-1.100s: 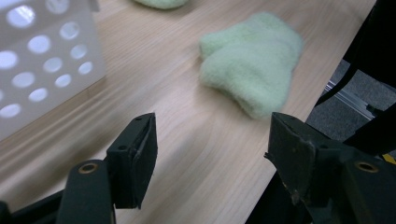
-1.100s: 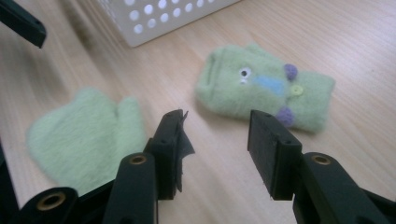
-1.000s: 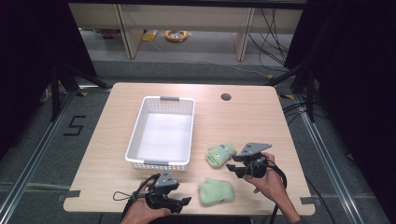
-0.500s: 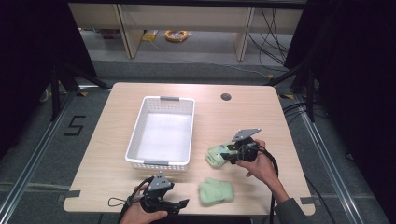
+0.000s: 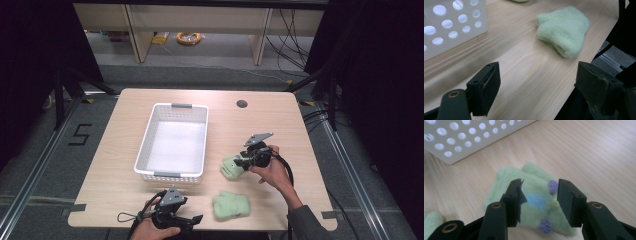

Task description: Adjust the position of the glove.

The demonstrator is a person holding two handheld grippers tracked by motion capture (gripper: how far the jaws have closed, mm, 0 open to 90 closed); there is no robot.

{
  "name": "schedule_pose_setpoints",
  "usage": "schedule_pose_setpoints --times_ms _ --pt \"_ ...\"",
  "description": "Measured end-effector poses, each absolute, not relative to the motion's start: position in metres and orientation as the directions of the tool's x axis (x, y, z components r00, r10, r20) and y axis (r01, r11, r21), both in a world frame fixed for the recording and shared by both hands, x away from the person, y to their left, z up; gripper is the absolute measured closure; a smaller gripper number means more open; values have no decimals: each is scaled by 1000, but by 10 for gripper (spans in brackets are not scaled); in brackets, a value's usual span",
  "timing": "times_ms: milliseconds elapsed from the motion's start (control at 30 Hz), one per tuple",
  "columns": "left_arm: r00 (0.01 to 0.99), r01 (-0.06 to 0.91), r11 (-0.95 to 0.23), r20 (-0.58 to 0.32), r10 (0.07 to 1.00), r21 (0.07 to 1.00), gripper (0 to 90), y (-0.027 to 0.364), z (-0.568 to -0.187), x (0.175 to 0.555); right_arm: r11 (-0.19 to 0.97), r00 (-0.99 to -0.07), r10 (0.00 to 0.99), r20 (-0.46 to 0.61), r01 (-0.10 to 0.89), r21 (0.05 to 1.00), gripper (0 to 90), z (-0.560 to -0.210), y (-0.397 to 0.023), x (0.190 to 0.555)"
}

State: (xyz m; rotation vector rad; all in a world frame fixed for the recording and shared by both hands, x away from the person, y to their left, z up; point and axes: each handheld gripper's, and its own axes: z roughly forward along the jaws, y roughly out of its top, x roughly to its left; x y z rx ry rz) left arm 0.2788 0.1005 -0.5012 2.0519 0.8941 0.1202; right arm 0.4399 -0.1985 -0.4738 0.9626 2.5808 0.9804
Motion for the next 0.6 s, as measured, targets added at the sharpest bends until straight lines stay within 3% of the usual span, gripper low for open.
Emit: schedule_pose_setpoints --times_ms 333,433,467,600 --pt "735 554 -353 -244 633 754 199 98 -503 279 580 -754 655 38 535 615 570 -485 -193 445" --pt "735 552 -349 -244 633 757 200 99 -503 279 578 -762 645 54 533 618 593 -488 -193 445" --pt "741 551 -366 -238 628 750 200 100 -502 279 567 -741 666 79 573 592 601 -486 -193 443" --pt "735 554 -357 -241 633 752 204 100 -504 280 580 -751 658 51 548 603 638 -493 -190 442"
